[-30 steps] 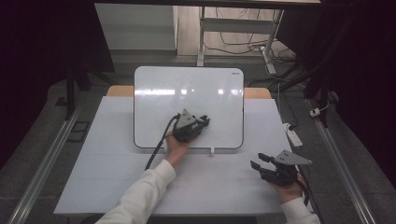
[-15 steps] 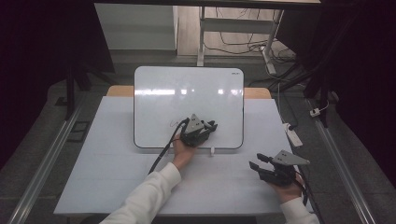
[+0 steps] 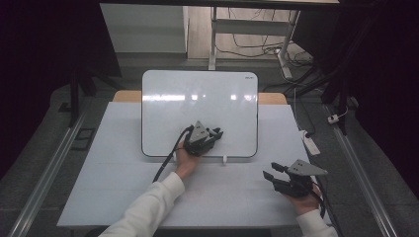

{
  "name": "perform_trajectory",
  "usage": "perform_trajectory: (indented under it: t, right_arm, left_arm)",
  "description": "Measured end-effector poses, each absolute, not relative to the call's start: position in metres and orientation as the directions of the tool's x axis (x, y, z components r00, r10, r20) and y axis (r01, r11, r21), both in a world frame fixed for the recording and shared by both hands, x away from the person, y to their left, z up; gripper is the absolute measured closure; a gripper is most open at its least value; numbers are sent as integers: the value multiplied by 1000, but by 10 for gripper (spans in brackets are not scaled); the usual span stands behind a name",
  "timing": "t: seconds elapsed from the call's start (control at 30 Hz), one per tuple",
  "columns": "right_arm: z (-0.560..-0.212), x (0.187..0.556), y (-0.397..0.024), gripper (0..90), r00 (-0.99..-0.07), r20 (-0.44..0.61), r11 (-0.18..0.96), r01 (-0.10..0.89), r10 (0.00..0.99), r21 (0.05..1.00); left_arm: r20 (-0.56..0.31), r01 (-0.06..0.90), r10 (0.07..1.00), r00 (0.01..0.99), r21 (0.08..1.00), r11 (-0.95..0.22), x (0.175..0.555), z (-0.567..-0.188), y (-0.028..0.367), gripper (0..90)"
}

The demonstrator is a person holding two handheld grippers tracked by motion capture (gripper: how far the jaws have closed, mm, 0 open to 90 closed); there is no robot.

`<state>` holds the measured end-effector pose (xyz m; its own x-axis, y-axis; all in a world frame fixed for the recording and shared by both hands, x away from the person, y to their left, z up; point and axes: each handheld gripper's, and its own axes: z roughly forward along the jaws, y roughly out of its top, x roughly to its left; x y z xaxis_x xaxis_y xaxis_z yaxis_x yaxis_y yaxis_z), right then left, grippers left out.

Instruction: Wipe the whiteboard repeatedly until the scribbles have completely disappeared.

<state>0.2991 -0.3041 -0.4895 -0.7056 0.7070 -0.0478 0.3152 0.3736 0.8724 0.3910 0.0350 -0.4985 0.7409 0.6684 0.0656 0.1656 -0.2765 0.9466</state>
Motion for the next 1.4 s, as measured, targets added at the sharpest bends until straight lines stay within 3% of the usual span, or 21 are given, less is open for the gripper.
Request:
perform_trajectory:
  t: [0.23, 0.5, 0.7, 0.97, 1.23, 1.4]
  right_arm:
    - [-491, 301, -309, 508, -699, -32, 359, 327, 715, 874]
    - [-490, 300, -306, 507, -703, -43, 369, 319, 710, 873]
    - [-492, 301, -307, 507, -703, -35, 365, 325, 710, 872]
    - [-492, 301, -304, 507, -709, -44, 375, 319, 704, 871]
    - [-493, 302, -304, 507, -709, -36, 373, 326, 705, 869]
    - [-493, 302, -301, 507, -714, -42, 381, 322, 699, 867]
  left_arm:
    - [-25, 211, 744, 667, 965, -157, 402, -488, 80, 796]
    - [29, 182, 670, 742, 952, -244, 391, -502, 23, 796]
    - [5, 206, 727, 687, 957, -202, 397, -491, 64, 796]
    - [70, 170, 686, 724, 946, -276, 391, -496, 37, 796]
    - [-6, 207, 778, 628, 965, -160, 401, -483, 103, 796]
    - [3, 206, 734, 679, 959, -194, 397, -490, 75, 796]
